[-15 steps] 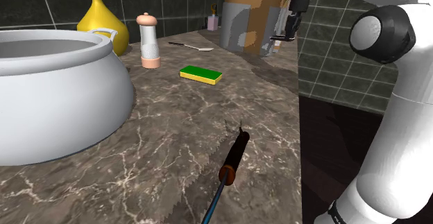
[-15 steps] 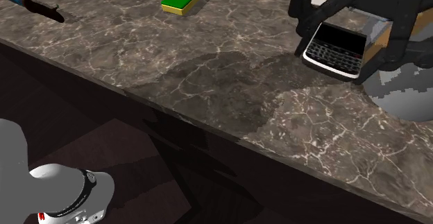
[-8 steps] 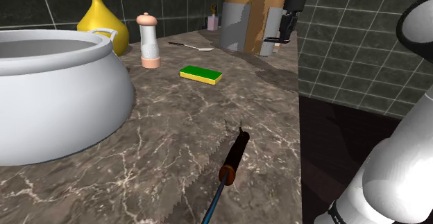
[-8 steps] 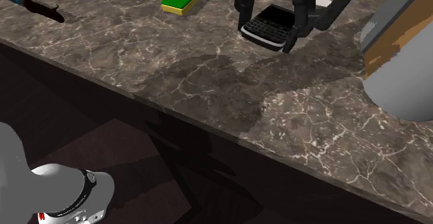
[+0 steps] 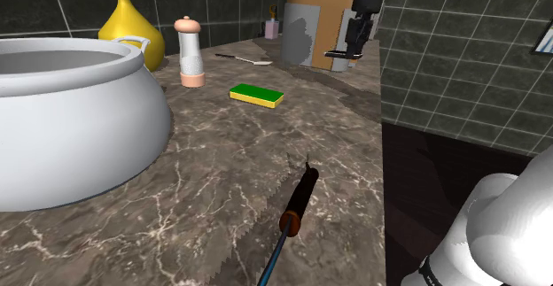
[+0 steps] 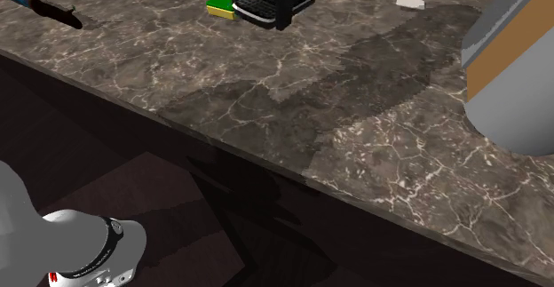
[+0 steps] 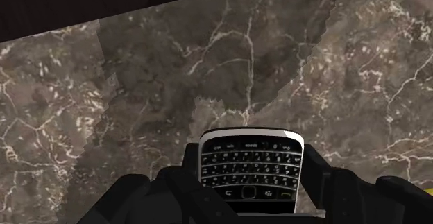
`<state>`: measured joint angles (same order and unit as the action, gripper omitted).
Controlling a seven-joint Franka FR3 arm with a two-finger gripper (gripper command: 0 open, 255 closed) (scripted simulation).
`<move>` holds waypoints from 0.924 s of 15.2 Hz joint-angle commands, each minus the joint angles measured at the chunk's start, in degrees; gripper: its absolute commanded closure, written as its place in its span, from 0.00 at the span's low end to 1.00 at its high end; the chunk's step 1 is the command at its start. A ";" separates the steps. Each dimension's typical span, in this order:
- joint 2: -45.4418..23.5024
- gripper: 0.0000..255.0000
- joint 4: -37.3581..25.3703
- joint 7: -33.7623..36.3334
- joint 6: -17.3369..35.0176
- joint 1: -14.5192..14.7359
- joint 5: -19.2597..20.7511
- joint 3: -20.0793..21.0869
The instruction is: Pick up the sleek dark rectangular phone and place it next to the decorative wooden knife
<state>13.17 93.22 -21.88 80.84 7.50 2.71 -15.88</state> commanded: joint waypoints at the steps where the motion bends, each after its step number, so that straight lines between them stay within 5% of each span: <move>1: 2.19 1.00 2.36 3.21 0.18 0.97 0.11 2.05; 14: 8.71 1.00 9.11 22.36 0.22 6.75 -3.19 15.32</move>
<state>22.12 102.67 -0.96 81.14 13.84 -0.12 -1.49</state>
